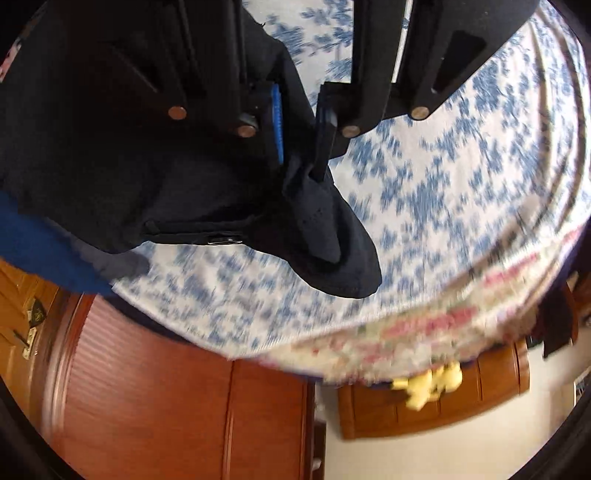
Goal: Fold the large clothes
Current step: 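Carry the coat bundle with both grippers onto the clothes stack beside the wardrobe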
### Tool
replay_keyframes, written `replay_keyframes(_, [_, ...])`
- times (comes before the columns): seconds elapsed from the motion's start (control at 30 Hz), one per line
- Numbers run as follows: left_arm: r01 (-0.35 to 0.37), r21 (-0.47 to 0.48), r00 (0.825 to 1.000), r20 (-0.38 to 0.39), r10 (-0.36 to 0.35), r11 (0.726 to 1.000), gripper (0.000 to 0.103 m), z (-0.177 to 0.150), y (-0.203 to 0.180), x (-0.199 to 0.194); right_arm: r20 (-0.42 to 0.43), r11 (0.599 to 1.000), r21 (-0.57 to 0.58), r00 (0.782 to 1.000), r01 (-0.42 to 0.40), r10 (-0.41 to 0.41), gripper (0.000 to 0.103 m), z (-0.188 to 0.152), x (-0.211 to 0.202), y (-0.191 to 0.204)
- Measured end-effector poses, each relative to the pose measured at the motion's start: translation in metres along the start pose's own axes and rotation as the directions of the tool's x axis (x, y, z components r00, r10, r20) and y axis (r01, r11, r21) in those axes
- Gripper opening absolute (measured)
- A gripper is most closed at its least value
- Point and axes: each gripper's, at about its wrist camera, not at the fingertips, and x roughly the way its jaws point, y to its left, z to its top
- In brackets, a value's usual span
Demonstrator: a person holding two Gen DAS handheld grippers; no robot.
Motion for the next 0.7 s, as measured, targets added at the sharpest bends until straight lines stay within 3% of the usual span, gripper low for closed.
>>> replay_keyframes(0.13, [0.013, 0.011, 0.995, 0.101, -0.014, 1.0, 0.01, 0.042, -0.043, -0.033, 0.084, 0.997, -0.051, 0.995, 0.056, -0.051, 0.005, 0.036, -0.042, -0.024])
replay_keyframes(0.27, [0.06, 0.056, 0.981, 0.181, -0.069, 0.997, 0.011, 0.086, -0.106, -0.05, 0.167, 0.987, -0.067, 0.977, 0.143, -0.13, 0.005, 0.067, -0.091, -0.063])
replay_keyframes(0.37, [0.09, 0.115, 0.967, 0.226, -0.114, 0.989, 0.011, 0.114, -0.163, -0.054, 0.213, 0.969, -0.064, 0.952, 0.238, -0.22, 0.005, 0.086, -0.136, -0.101])
replay_keyframes(0.53, [0.164, 0.207, 0.946, 0.246, -0.213, 0.965, 0.011, 0.148, -0.252, -0.045, 0.227, 0.925, -0.031, 0.904, 0.378, -0.361, 0.005, 0.092, -0.189, -0.153])
replay_keyframes(0.7, [0.215, 0.25, 0.941, 0.205, -0.269, 0.944, 0.013, 0.157, -0.31, -0.017, 0.162, 0.868, -0.017, 0.858, 0.496, -0.488, 0.005, 0.076, -0.213, -0.199])
